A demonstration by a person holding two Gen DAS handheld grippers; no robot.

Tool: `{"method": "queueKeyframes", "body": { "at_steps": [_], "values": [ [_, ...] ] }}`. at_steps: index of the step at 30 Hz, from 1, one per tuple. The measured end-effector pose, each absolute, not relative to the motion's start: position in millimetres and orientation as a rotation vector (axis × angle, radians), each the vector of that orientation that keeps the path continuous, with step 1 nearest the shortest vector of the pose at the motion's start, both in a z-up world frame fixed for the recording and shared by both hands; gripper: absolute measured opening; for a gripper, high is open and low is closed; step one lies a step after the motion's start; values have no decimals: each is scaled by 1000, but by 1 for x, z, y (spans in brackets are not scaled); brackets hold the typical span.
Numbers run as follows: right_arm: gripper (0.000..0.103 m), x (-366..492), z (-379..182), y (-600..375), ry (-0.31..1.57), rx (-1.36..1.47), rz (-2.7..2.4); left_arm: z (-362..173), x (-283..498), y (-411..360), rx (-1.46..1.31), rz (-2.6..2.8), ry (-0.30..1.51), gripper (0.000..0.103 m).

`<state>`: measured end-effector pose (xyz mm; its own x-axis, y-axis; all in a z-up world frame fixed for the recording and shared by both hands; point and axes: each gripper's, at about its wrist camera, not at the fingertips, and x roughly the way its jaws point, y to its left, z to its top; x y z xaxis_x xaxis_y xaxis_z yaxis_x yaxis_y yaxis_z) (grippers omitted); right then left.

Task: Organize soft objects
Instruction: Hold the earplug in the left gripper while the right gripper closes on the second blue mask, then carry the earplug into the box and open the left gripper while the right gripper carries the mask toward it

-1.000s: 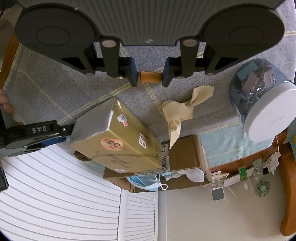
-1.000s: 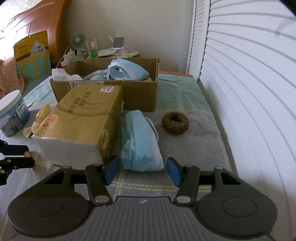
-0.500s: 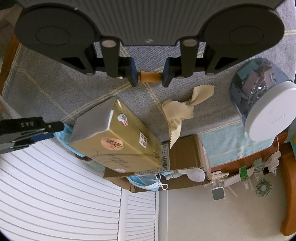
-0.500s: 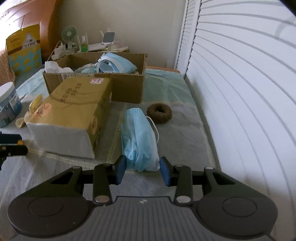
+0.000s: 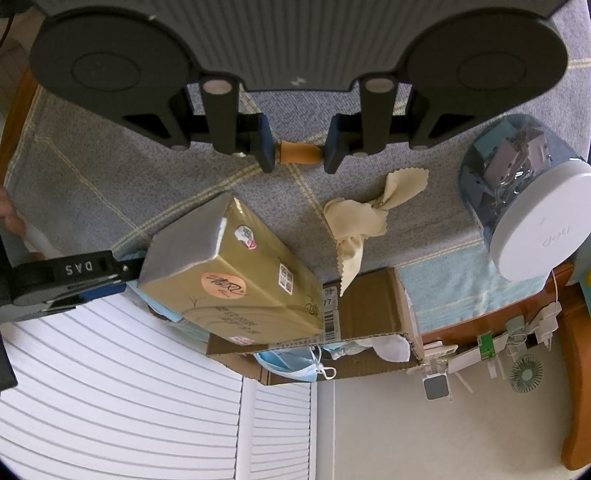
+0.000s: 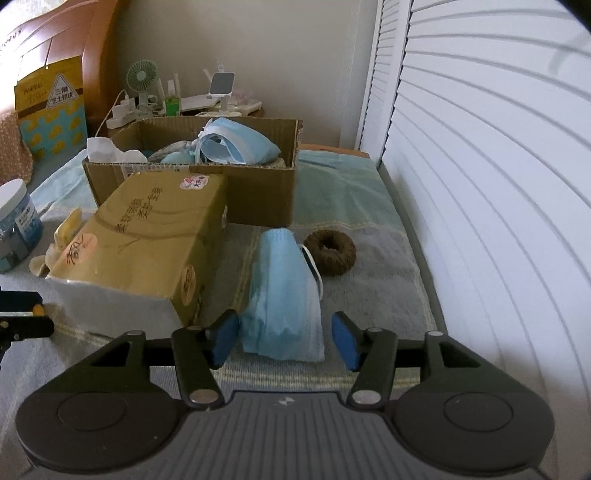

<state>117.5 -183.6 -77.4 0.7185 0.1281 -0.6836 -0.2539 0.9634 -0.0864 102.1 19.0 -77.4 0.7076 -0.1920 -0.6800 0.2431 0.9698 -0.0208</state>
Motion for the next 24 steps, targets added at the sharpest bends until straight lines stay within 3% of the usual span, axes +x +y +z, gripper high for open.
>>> {"method": "queueKeyframes", "body": {
  "at_steps": [8, 11, 14, 24],
  "values": [
    [60, 127, -83, -181, 753, -172, 213, -77, 103, 17, 81, -251, 752, 28],
    [48, 127, -84, -180, 759, -177, 198, -76, 104, 17, 86, -262, 759, 27],
    [45, 124, -81, -181, 753, -175, 186, -75, 103, 16, 83, -283, 768, 27],
    [44, 88, -55, -186, 703, -167, 174, -51, 87, 16, 151, -342, 747, 25]
  ]
}}
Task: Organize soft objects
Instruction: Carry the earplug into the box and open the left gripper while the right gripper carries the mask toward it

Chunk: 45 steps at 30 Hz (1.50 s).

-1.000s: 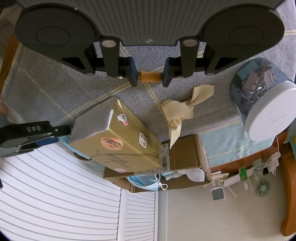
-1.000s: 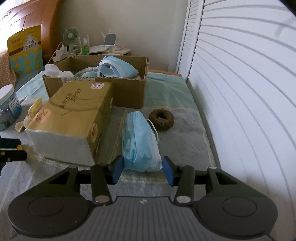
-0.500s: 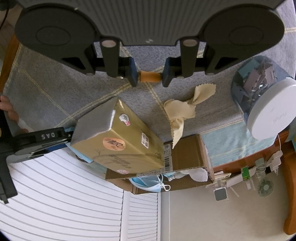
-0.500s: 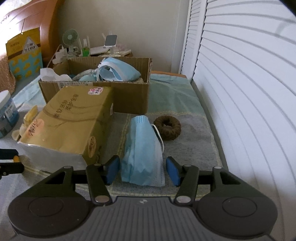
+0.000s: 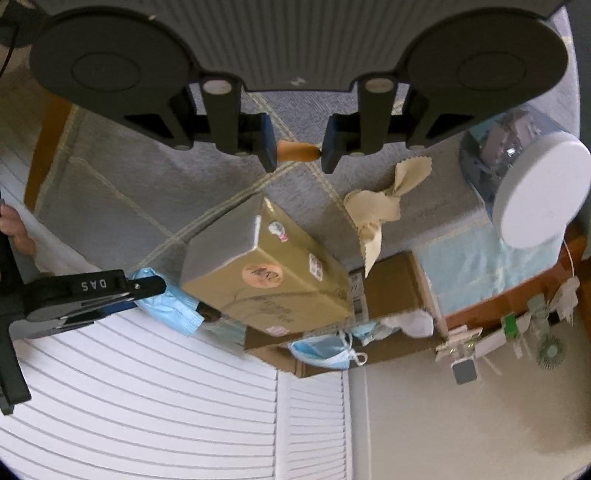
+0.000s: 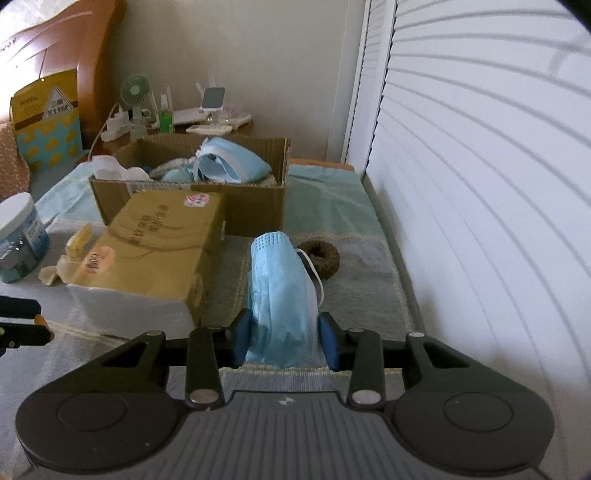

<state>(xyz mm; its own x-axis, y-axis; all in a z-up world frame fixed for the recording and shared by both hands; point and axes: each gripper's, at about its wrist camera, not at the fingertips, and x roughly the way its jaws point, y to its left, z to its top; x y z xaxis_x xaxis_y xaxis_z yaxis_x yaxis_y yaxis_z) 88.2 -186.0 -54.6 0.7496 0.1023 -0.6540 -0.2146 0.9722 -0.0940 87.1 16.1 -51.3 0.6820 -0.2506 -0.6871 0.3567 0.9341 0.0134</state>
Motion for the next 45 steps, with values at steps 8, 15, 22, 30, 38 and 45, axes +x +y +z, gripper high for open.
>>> {"method": "queueKeyframes", "body": {
  "at_steps": [8, 15, 22, 30, 38, 45],
  "values": [
    [44, 63, -32, -187, 658, -169, 184, -27, 77, 16, 181, -385, 728, 24],
    [44, 46, -10, -180, 600, -183, 217, 1, 100, 21, 187, -401, 681, 24],
    [44, 39, 0, -174, 559, -193, 247, 24, 151, 26, 196, -390, 642, 25],
    [44, 53, -2, -165, 571, -201, 275, 35, 224, 30, 214, -331, 618, 25],
    [44, 70, -7, -163, 588, -194, 275, 18, 272, 38, 199, -269, 641, 51],
    [44, 76, -8, -159, 595, -196, 273, 19, 253, 51, 153, -244, 621, 99]
  ]
}}
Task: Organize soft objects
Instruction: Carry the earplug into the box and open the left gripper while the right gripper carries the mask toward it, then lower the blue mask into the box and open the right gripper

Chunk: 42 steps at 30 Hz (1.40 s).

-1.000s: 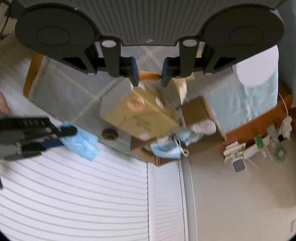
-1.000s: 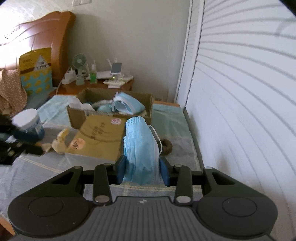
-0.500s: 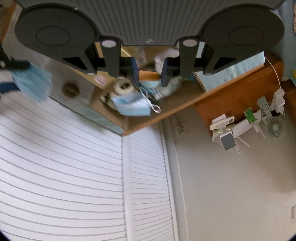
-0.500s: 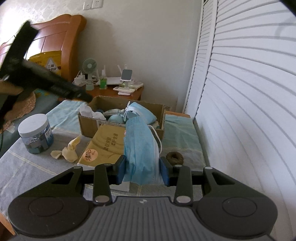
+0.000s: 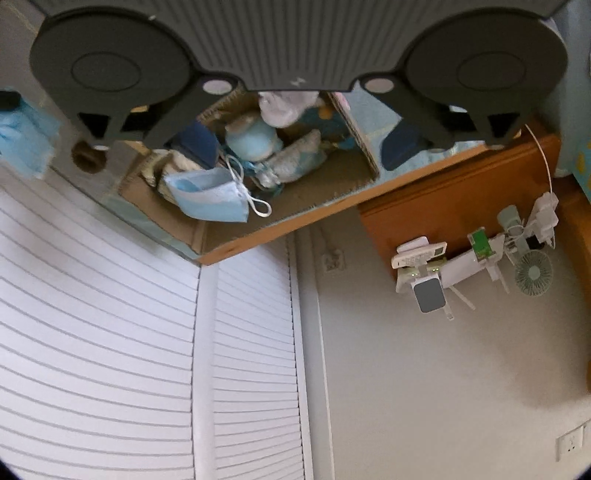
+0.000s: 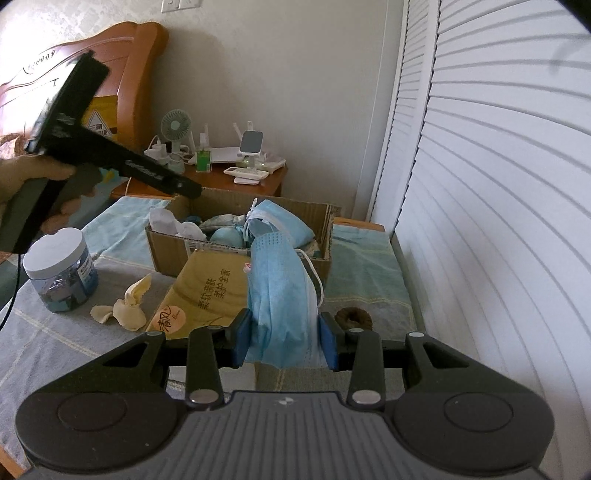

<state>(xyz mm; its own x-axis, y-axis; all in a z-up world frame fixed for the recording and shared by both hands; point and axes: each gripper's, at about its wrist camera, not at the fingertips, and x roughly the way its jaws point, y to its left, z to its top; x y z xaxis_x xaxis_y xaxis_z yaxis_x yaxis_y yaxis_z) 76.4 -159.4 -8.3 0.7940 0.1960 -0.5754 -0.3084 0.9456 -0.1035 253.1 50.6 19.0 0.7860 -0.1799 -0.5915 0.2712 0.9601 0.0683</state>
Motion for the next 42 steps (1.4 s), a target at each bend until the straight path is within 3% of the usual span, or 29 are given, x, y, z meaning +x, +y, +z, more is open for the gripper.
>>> {"method": "queueKeyframes", "body": {
  "at_steps": [17, 42],
  "values": [
    [44, 108, 9, -133, 578, -238, 349, 11, 110, 46, 38, -245, 601, 102],
    [44, 243, 2, -20, 648, -398, 507, -17, 95, 73, 11, -53, 613, 102]
  ]
}}
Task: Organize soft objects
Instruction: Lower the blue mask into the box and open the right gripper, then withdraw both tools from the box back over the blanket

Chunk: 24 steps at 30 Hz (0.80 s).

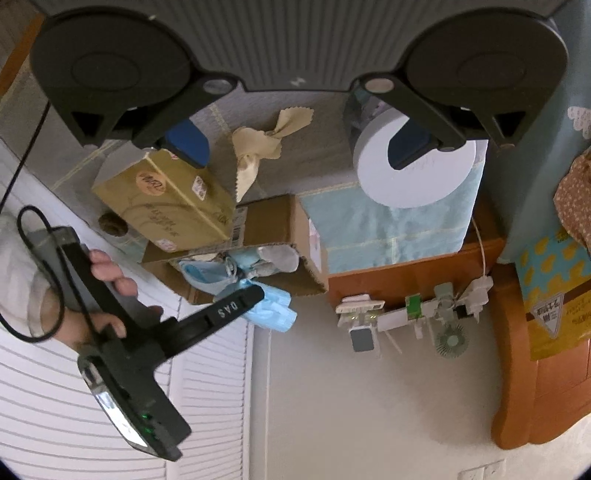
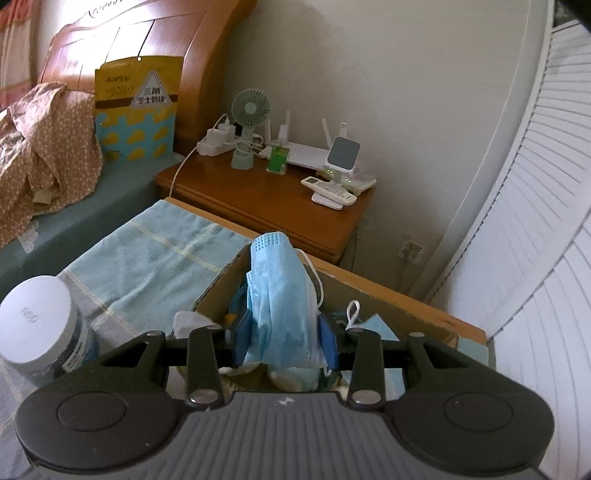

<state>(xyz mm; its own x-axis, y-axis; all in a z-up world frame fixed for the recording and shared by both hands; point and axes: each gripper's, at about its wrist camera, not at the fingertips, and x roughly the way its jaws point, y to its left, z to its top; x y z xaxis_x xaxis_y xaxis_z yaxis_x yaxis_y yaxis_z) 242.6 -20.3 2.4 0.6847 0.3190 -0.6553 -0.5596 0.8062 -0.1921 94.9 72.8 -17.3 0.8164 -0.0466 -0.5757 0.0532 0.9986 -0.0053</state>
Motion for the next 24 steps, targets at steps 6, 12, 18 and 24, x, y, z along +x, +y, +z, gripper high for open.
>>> {"method": "queueKeyframes", "body": {
  "at_steps": [6, 12, 18, 24],
  "values": [
    [65, 263, -3, -9, 650, -398, 520, -20, 95, 77, -14, -40, 621, 102],
    [93, 255, -3, -19, 637, -361, 523, -22, 93, 79, -25, -39, 629, 102],
    [101, 228, 8, -34, 615, -346, 520, -21, 90, 75, -34, -56, 636, 102],
    [103, 201, 18, -42, 599, -336, 525, -19, 83, 70, -30, -66, 643, 102]
  ]
}}
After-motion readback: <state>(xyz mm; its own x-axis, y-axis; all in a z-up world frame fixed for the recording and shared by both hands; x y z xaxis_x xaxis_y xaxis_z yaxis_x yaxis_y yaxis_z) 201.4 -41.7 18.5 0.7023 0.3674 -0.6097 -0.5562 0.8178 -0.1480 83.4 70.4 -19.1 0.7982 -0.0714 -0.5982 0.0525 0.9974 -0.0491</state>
